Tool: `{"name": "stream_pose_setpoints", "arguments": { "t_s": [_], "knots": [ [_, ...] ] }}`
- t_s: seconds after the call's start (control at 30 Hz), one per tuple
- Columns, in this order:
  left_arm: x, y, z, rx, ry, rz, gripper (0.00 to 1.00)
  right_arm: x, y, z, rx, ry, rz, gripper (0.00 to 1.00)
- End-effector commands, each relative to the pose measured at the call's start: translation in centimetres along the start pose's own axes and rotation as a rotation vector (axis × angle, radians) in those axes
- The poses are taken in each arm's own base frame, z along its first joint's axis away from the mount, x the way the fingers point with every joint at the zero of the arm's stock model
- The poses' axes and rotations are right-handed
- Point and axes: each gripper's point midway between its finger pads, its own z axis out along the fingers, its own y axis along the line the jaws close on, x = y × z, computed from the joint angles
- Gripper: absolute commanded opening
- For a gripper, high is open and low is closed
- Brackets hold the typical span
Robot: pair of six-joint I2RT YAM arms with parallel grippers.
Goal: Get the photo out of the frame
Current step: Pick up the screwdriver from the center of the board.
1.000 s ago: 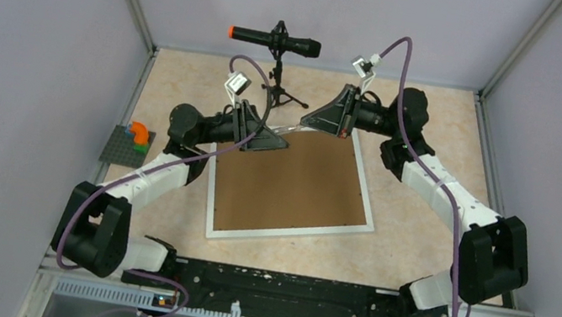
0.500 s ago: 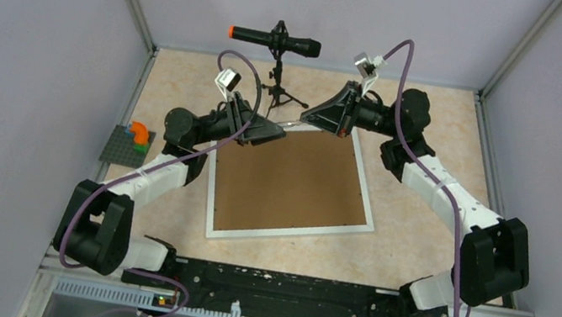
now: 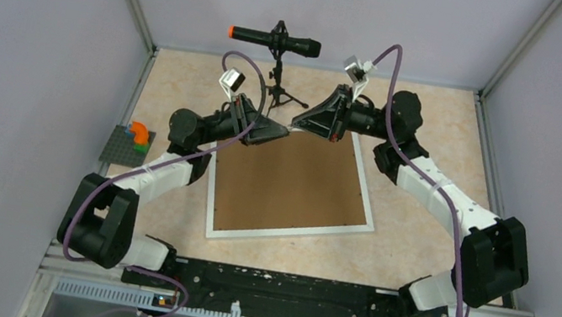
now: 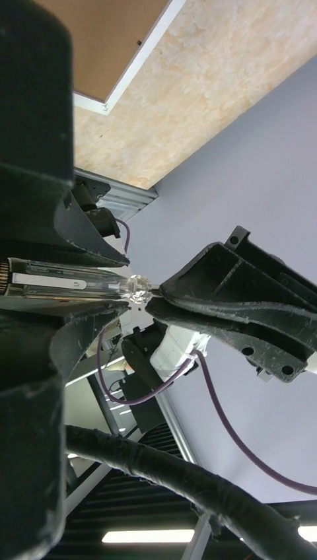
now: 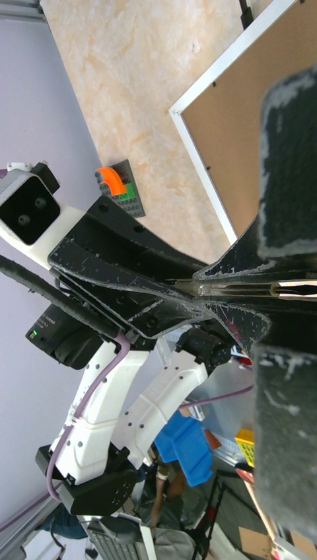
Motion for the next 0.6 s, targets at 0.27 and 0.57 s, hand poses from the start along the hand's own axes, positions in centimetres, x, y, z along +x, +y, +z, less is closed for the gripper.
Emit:
{"name": "stream_pose_setpoints", "arguments": {
  "t_s": [0.27, 0.57],
  "knots": [
    [1.7, -0.8, -0.8, 0.005, 0.172, 0.32, 0.0, -2.8, -0.8, -3.8, 0.096, -0.011, 0.009, 0.86],
    [2.9, 3.7, -2.3, -0.144, 0.406, 0.635, 0.0, 0.2, -7.0, -12.9, 0.397, 0.012, 0.218, 0.89]
  ]
}}
